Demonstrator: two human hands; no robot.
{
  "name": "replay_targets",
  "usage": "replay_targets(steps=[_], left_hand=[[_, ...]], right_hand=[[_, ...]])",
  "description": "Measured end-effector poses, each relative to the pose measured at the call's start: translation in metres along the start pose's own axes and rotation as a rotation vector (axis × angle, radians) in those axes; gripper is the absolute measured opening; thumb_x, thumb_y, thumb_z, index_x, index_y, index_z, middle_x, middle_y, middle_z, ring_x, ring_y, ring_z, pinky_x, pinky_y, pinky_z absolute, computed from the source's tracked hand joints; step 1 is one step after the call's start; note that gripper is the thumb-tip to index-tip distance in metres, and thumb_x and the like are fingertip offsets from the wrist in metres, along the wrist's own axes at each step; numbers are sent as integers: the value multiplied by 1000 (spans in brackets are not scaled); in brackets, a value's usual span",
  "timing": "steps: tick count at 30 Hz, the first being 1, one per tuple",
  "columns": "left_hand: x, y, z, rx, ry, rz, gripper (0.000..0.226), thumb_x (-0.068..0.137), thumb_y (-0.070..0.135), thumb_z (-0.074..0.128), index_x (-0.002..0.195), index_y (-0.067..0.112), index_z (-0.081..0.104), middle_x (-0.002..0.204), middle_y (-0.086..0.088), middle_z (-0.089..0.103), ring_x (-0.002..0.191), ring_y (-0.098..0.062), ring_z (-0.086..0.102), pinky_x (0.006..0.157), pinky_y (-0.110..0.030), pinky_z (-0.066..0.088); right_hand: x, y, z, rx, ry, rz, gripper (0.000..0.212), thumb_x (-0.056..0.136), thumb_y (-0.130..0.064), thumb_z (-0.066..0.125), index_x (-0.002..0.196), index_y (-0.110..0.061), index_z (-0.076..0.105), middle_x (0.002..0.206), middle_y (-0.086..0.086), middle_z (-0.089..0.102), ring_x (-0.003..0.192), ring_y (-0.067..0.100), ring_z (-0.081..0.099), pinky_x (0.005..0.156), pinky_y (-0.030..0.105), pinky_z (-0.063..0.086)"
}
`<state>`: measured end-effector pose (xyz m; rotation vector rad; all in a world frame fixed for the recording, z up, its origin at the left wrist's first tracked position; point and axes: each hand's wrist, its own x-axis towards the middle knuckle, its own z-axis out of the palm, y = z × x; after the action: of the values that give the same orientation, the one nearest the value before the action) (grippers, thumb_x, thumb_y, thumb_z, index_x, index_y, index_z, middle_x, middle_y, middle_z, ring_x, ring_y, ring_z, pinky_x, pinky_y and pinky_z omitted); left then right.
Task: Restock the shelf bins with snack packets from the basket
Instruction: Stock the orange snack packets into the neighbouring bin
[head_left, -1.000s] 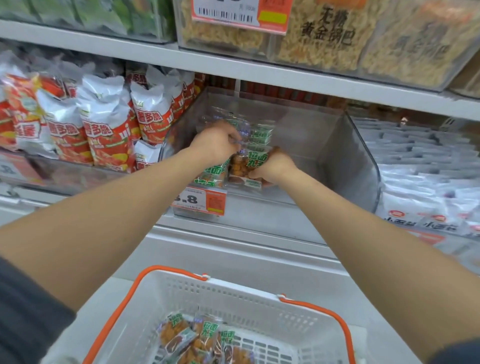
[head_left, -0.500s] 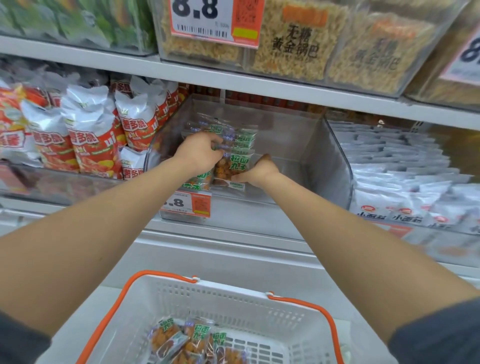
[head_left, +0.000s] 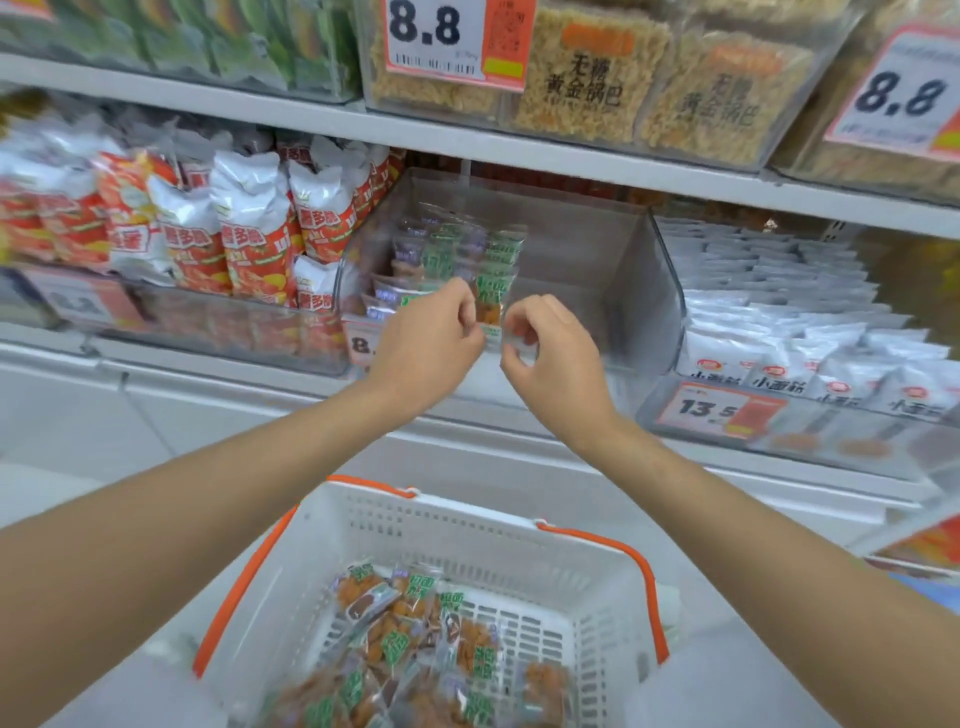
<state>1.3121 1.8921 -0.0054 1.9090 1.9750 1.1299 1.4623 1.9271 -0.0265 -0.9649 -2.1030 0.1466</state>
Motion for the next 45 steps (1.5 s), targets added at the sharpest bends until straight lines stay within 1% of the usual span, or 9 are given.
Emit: replay_targets(steps=[6,11,20,23,28,32,39,43,45], left_hand=[[-71,-48,15,15,-281,-152,10,83,19,59,82,25,51,71,6,57,70,-20,57,68,-39,50],[-110,-94,34,86,-544,-250,3,88,19,59,89,22,59,79,9,62,73,-16,62,67,-33,53],[-137,-110,71,368,-949,-164,15,92,28,53,107,28,57,103,8,64,83,-16,66,78,-36,55],[-147,-107,81,382,-1020,-147,18,93,29,53,110,26,57,103,7,64,89,-15,63,80,-35,53],[-159,-98,87,390,-1092,-120,18,94,28,51,111,24,58,106,4,61,94,-16,57,78,-31,49],[-163,-98,83,390,-1116,-143,23,95,30,52,116,24,58,112,4,59,97,-17,56,82,-31,49],[-161,-99,79,381,-1096,-172,18,95,27,51,111,24,59,106,4,61,96,-18,58,85,-36,52],[-160,-99,81,387,-1104,-158,20,94,27,53,113,23,58,108,3,59,94,-17,54,81,-32,49],[-158,-101,82,403,-1111,-148,24,94,27,54,118,23,57,112,3,59,95,-17,54,80,-32,48]], right_hand=[[-81,6,26,75,-226,117,16,78,-7,63,89,-18,59,80,-11,49,68,11,49,66,31,44],[-133,29,59,-87,-690,173,15,88,-12,54,100,-16,61,94,-4,57,82,19,54,70,31,43],[-241,58,110,-379,-1399,262,31,91,-7,56,122,-9,57,118,9,60,106,27,59,85,37,51],[-288,69,128,-431,-1434,351,50,88,5,51,136,-8,48,130,14,54,118,28,54,92,38,49],[-346,90,138,-567,-1476,498,74,93,0,47,154,-25,13,159,16,11,147,39,14,108,57,35],[-368,105,134,-609,-1447,440,72,81,2,51,144,-25,27,137,12,46,124,32,47,88,51,50],[-368,98,138,-498,-1401,424,47,92,-1,51,134,-15,37,121,10,57,102,27,62,81,37,53],[-337,85,145,-207,-1404,738,53,96,-26,53,142,-11,32,125,8,60,103,21,61,87,32,52],[-307,81,143,-54,-1461,842,51,95,-43,52,130,-6,51,108,8,66,89,18,63,85,33,52]])
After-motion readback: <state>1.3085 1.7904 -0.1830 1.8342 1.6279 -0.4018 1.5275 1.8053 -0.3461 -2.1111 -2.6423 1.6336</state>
